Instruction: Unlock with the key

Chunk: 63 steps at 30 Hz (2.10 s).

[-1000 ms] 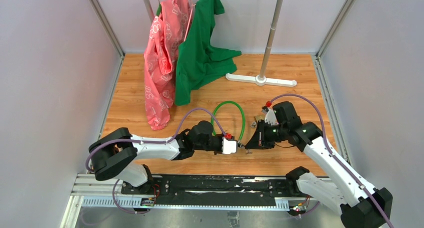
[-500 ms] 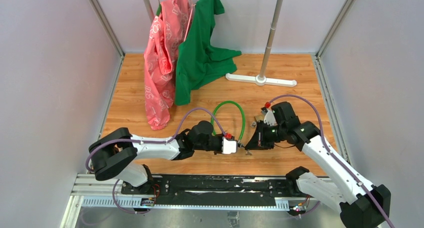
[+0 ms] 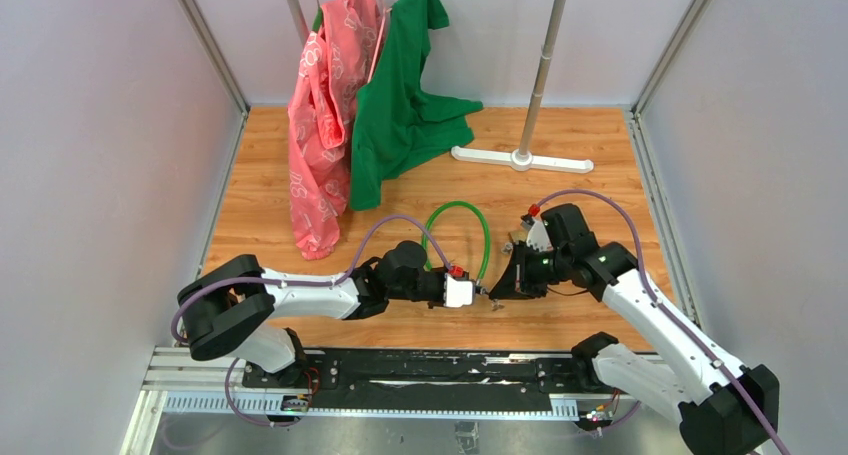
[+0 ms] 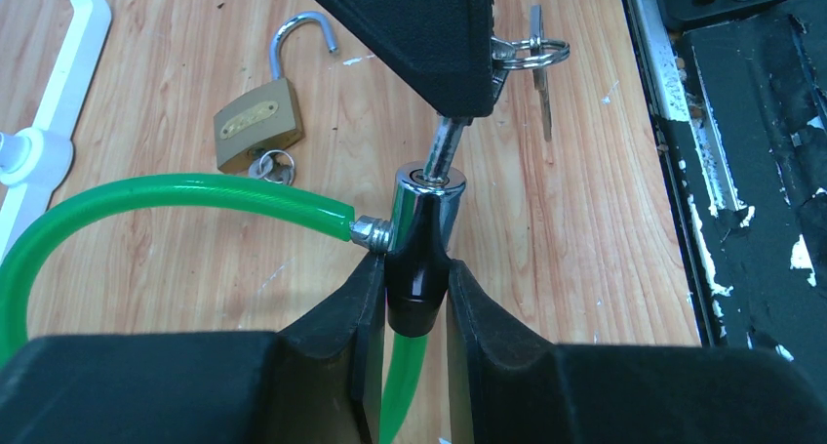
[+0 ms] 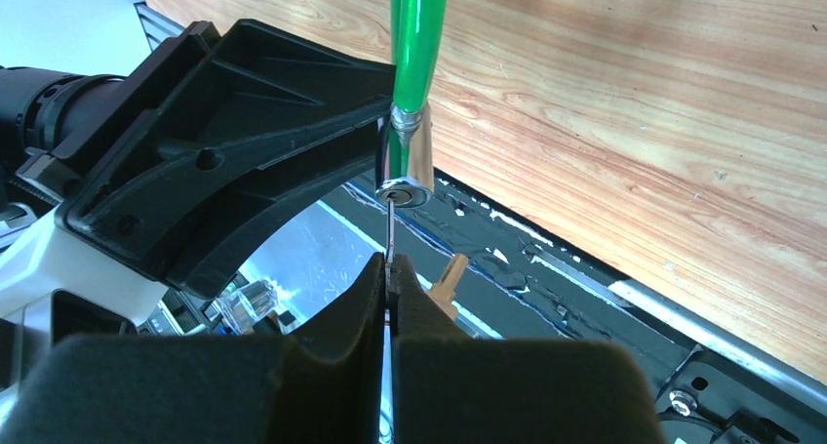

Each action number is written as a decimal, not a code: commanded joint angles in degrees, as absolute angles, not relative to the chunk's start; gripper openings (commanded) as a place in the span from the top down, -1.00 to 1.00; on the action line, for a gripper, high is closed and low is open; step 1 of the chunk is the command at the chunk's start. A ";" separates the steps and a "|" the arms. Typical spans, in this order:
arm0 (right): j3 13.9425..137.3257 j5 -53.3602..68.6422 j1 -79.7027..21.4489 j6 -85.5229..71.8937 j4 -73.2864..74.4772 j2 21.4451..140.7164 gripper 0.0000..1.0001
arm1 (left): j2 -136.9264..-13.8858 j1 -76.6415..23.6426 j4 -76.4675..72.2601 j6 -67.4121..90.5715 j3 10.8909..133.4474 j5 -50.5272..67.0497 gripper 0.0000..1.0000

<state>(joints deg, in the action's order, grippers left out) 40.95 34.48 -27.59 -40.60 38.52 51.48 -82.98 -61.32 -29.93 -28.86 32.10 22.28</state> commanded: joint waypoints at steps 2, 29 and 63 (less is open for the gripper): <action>39.32 34.82 -26.72 -40.71 38.70 51.36 1.00 | -82.94 -61.92 -34.27 -29.78 33.49 22.59 1.00; 38.10 35.60 -27.11 -42.48 35.28 52.84 1.00 | -83.23 -61.97 -34.19 -28.83 34.15 24.17 1.00; 42.32 30.14 -31.46 -39.10 35.76 59.83 1.00 | -82.00 -62.67 -34.21 -27.21 34.62 26.87 1.00</action>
